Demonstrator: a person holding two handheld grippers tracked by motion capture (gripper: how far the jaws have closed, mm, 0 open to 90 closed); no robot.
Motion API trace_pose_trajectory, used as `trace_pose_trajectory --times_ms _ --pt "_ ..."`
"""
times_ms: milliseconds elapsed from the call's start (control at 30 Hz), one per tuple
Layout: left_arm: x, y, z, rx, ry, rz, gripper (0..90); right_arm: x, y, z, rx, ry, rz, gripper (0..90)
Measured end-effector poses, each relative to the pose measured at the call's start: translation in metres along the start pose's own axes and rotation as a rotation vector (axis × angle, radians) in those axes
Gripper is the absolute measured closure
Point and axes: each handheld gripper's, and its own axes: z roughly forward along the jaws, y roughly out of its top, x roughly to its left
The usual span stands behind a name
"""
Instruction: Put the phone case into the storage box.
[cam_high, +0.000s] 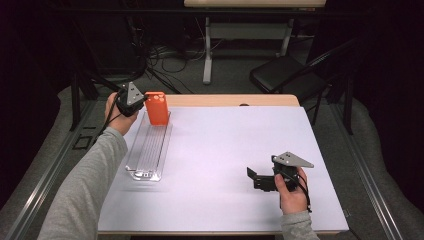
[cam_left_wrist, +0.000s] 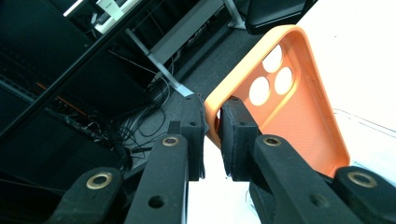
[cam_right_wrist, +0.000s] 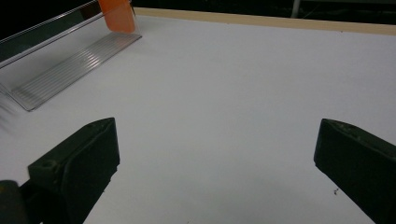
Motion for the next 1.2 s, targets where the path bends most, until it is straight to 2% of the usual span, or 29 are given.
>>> trace_pose_trajectory --times_ms 333,500,633,933,1200 --pt "-0.0036 0.0002 0.0033 -0.001 0.001 0.017 80.8 0.0002 -0.0017 0.0016 0.005 0.002 0.000 0.0" --pt "-0.0062 0.0006 0.0044 0.002 0.006 0.052 80.8 0.0002 -0.0015 0.0014 0.003 0.005 -0.003 0.1" --pt "-0.0060 0.0002 0.0046 0.004 0.007 0.060 80.7 0.0008 -0.0016 0.0019 0.008 0.008 -0.004 0.2" --pt "-0.0051 -0.0014 0.0043 0.027 0.023 0.107 80.2 0.0019 -0.0015 0.0033 0.010 0.013 -0.007 0.3" --pt "-0.0042 -0.0022 0.0051 0.032 0.021 0.107 78.8 0.0019 -0.0012 0.0034 0.008 0.015 -0.007 0.6"
